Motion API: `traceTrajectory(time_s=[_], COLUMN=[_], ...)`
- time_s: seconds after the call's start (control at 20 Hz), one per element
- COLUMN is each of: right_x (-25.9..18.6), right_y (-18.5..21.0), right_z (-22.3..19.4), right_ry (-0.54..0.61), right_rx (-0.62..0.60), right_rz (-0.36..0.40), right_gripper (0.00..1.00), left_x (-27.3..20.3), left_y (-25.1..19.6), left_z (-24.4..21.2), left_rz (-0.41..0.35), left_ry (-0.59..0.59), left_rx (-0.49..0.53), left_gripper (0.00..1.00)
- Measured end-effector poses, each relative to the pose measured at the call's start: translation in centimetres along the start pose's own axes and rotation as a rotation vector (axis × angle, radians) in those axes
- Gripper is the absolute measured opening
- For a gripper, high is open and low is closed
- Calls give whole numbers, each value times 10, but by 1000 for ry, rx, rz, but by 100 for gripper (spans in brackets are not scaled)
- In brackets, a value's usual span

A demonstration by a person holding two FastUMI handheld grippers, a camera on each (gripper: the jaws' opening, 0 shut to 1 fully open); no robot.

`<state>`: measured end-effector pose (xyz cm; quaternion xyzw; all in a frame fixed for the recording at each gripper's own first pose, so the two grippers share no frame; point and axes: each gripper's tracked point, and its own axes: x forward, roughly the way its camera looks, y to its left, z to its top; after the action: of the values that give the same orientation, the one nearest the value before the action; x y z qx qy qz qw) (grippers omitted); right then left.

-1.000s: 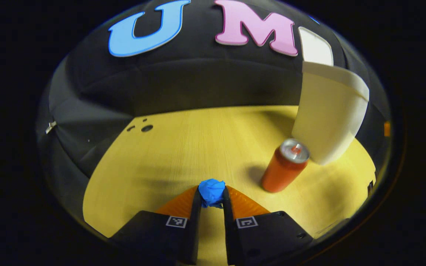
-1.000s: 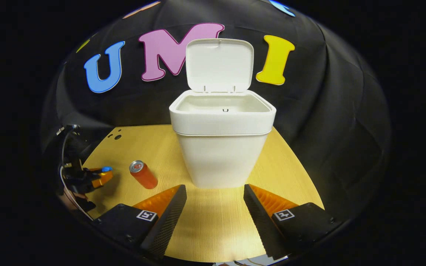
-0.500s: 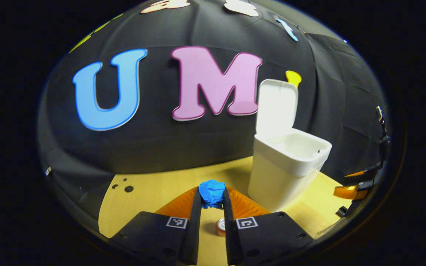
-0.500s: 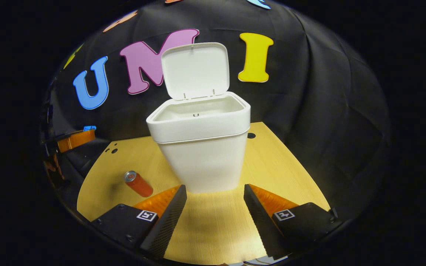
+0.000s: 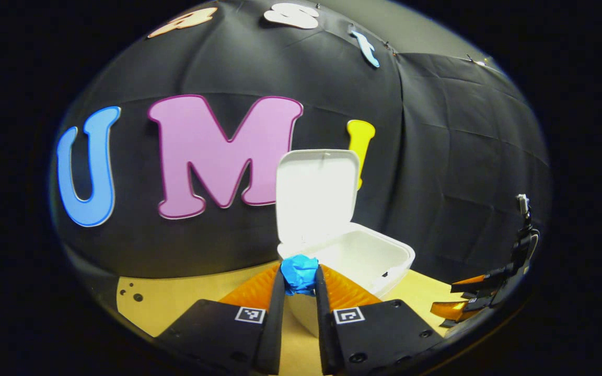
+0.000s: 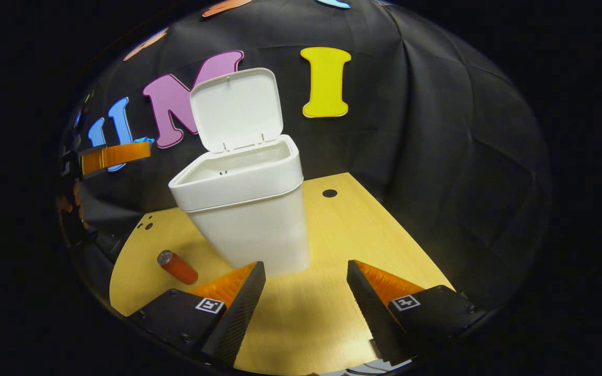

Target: Press the lid of the desktop garbage bin to open it, pick up the crumpled paper on the desktop and throw it into the bin, then pick up the pop can on the desktop and drop it into the bin, and finally close the garbage bin lid.

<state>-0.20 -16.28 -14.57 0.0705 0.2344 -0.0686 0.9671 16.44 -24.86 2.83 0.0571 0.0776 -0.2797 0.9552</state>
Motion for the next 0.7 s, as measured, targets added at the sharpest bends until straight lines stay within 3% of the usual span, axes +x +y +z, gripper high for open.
traceTrajectory(time_s=[0.25,0.7], right_x=[1,9], right_y=[-32,-70], right_z=[2,0], right_ry=[-6,23], right_rx=[9,35], right_rz=[-46,-90], right_gripper=[99,99], left_x=[48,83], left_y=[-43,-69], left_z=[-4,-20], left_rz=[-97,-135], left_ry=[36,102], left_rx=[-8,-37], left_gripper=[36,34])
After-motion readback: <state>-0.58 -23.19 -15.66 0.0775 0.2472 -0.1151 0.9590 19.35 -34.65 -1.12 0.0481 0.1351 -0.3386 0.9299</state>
